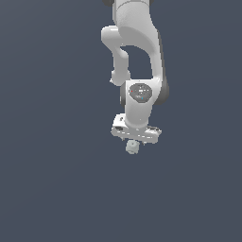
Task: Pick up the object and move it to a goal position.
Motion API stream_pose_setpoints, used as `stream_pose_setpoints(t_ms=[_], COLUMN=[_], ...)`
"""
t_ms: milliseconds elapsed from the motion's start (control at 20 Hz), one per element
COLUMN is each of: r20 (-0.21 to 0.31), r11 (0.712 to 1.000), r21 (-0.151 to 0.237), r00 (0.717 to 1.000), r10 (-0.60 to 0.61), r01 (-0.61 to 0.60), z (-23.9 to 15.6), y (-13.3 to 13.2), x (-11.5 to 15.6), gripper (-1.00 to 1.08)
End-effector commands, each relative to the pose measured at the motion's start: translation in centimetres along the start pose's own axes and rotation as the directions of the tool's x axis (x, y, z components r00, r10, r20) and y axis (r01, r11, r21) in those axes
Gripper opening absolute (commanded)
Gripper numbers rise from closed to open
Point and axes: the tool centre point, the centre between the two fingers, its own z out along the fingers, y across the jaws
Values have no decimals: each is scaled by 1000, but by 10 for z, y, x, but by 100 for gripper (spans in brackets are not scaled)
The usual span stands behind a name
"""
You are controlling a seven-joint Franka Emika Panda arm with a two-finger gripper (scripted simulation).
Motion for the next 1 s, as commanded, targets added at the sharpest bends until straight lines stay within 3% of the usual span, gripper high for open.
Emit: stream_pose_setpoints(t_ms=[0,300,950], r20=[2,3,3], r11=[1000,1000,1000], r21=[-2,-2,-3], r00=[1000,1000,1000], r10=[10,9,12], r01=[-10,-9,-12], z=[5,8,56], y=[-1,-2,-1], x=[-1,-1,-1], gripper=[100,100,100])
